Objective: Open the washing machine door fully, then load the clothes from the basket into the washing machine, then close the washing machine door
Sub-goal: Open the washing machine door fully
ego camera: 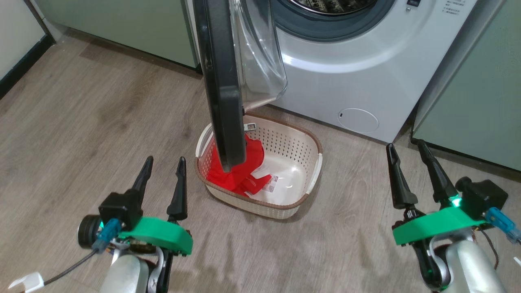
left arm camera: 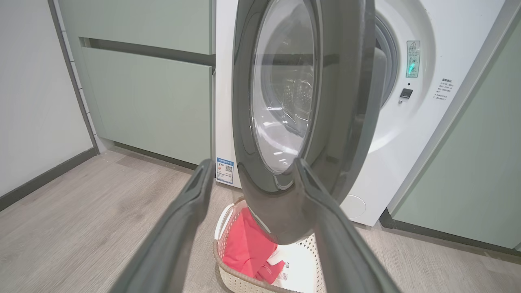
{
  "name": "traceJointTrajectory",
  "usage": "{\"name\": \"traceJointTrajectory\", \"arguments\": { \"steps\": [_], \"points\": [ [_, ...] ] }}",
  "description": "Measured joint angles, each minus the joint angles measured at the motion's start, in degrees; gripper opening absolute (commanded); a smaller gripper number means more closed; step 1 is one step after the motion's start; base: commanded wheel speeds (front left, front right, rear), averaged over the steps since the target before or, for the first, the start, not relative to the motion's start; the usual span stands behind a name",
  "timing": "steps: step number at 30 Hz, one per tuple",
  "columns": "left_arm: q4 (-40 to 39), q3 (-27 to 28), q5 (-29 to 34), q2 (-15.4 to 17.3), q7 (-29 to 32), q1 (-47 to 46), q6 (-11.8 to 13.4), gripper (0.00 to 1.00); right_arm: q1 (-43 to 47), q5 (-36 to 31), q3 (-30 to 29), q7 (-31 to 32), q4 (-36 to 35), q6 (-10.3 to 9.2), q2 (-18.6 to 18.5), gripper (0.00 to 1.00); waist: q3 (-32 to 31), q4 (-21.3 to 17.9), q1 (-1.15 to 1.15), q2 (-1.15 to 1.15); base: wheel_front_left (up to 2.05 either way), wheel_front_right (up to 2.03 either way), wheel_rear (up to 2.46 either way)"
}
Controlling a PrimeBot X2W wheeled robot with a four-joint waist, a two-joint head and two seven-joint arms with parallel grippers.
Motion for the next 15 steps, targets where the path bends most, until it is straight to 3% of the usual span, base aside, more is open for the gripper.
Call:
{"name": "traceJointTrajectory", "arguments": {
  "steps": [15],
  "points": [
    [-0.5, -0.1, 0.0, 0.0, 0.0, 0.2, 0.2, 1.0, 0.0, -0.3, -0.3, 0.0, -0.1, 0.0, 0.8, 1.0, -0.1, -0.4, 0.0, 0.0, 0.0, 0.0, 0.0]
  ]
}}
